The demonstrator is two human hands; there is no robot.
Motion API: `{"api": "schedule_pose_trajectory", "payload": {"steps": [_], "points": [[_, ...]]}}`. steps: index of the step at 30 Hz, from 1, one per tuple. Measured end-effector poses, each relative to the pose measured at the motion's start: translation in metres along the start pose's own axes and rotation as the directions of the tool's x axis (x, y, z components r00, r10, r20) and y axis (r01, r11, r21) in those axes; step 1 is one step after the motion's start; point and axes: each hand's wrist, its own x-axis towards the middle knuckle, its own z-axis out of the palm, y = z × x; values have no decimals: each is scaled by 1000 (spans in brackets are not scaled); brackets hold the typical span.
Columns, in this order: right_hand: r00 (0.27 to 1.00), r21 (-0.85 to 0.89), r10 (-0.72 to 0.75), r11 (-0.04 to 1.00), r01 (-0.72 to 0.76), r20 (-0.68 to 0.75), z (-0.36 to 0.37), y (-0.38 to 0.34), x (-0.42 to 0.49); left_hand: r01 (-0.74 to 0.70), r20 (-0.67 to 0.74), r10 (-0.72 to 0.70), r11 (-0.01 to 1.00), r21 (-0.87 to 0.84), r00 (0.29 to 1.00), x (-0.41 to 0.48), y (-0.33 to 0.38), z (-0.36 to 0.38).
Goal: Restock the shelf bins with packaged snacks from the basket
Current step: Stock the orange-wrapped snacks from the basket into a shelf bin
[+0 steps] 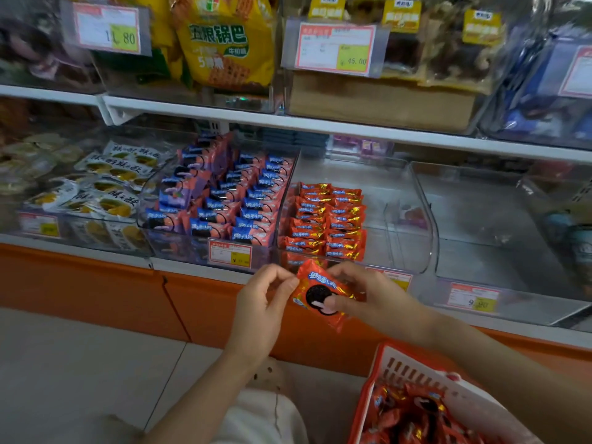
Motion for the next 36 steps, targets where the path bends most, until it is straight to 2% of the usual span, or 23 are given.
{"api": "schedule_pose_trajectory", "payload": {"steps": [5, 7, 10, 12, 14, 17, 21, 23, 25, 28, 33, 36], "points": [[998, -120, 12, 993, -18, -55, -14, -4, -7, -151, -19, 155, 980, 131, 988, 10, 2, 10], [985, -139, 28, 989, -53, -172, -21, 1, -5, -178, 3, 182, 961, 213, 983, 17, -4, 12], [893, -18, 65, 997, -81, -445, -40, 11, 4, -139, 84, 115, 905, 402, 990, 26, -10, 19], [858, -69, 62, 991, -114, -511, -53, 18, 14, -186, 173, 109, 823, 537, 979, 29, -14, 23], [888, -193, 93, 961, -199, -450, -61, 28, 28, -228, 236, 100, 760, 609, 967, 30, -20, 24], [945, -323, 195, 905, -277, -264, -63, 43, 51, -264, 255, 122, 712, 650, 959, 31, -27, 24], [968, -473, 248, 857, -204, 32, -62, 49, 76, -276, 245, 147, 704, 654, 958, 29, -32, 27], [960, -525, 249, 838, -147, 128, -61, 51, 86, -270, 245, 142, 713, 648, 959, 29, -34, 28], [955, -561, 252, 818, -127, 153, -59, 55, 93, -273, 244, 147, 718, 640, 958, 29, -37, 28], [943, -684, 296, 720, -116, 151, -56, 58, 100, -292, 249, 167, 704, 648, 954, 30, -42, 28], [926, -594, 305, 796, -119, 223, -53, 59, 105, -289, 229, 182, 719, 633, 956, 30, -43, 28], [921, -718, 337, 688, -102, 193, -53, 61, 109, -286, 237, 172, 723, 629, 956, 30, -43, 28]]}}
